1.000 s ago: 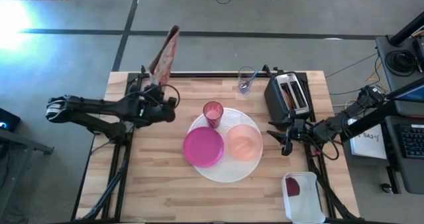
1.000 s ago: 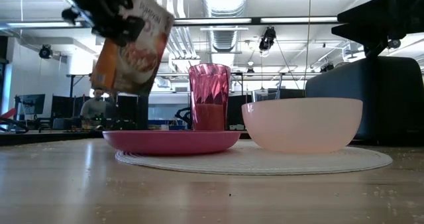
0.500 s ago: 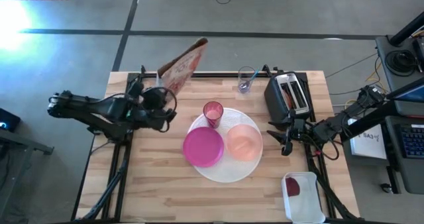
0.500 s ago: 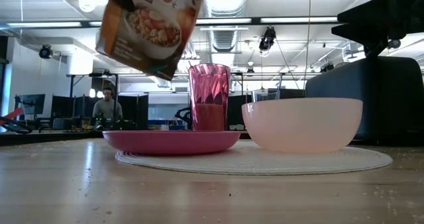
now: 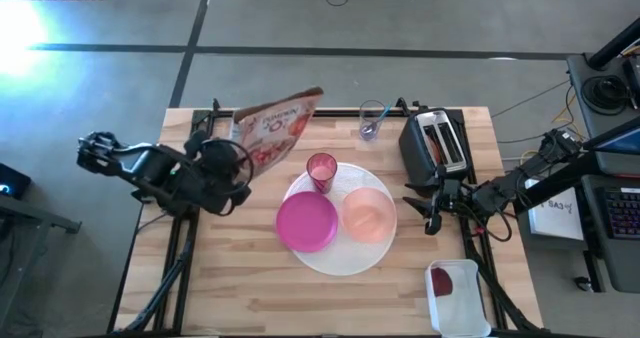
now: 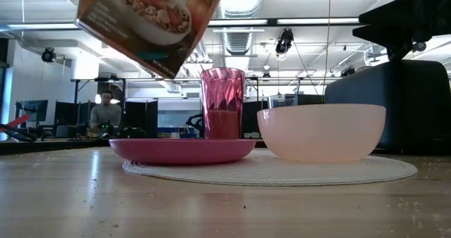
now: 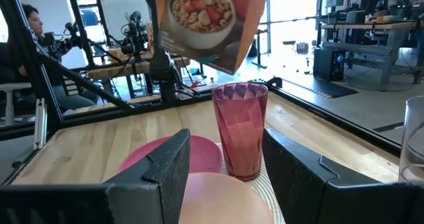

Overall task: Arrange a breakfast setting
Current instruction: Pour the cereal into the light orange bowl

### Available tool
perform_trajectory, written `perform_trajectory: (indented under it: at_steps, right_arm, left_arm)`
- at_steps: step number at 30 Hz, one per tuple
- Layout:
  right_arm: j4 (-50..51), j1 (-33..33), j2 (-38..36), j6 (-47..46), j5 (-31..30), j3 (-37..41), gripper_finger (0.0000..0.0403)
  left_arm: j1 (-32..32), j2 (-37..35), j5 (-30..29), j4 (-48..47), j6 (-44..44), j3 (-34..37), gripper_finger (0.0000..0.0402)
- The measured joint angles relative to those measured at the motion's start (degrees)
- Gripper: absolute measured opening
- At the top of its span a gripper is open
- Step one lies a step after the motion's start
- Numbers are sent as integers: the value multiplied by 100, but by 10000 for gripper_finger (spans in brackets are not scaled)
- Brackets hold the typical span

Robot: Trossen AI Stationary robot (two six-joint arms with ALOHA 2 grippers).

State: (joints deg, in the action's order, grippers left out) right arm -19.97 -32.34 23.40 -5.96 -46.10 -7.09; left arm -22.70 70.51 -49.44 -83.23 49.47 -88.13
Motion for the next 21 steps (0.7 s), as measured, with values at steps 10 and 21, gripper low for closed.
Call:
perform_trajectory:
  at_steps: [10, 21]
  right_arm:
    - [-2, 0, 0, 0, 0, 0, 178]
    - [-1, 1, 0, -1, 0, 0, 178]
  left_arm:
    - [-704, 728, 734, -677, 813, -982, 0]
    - [-1105, 1907, 1614, -680, 724, -2446, 0]
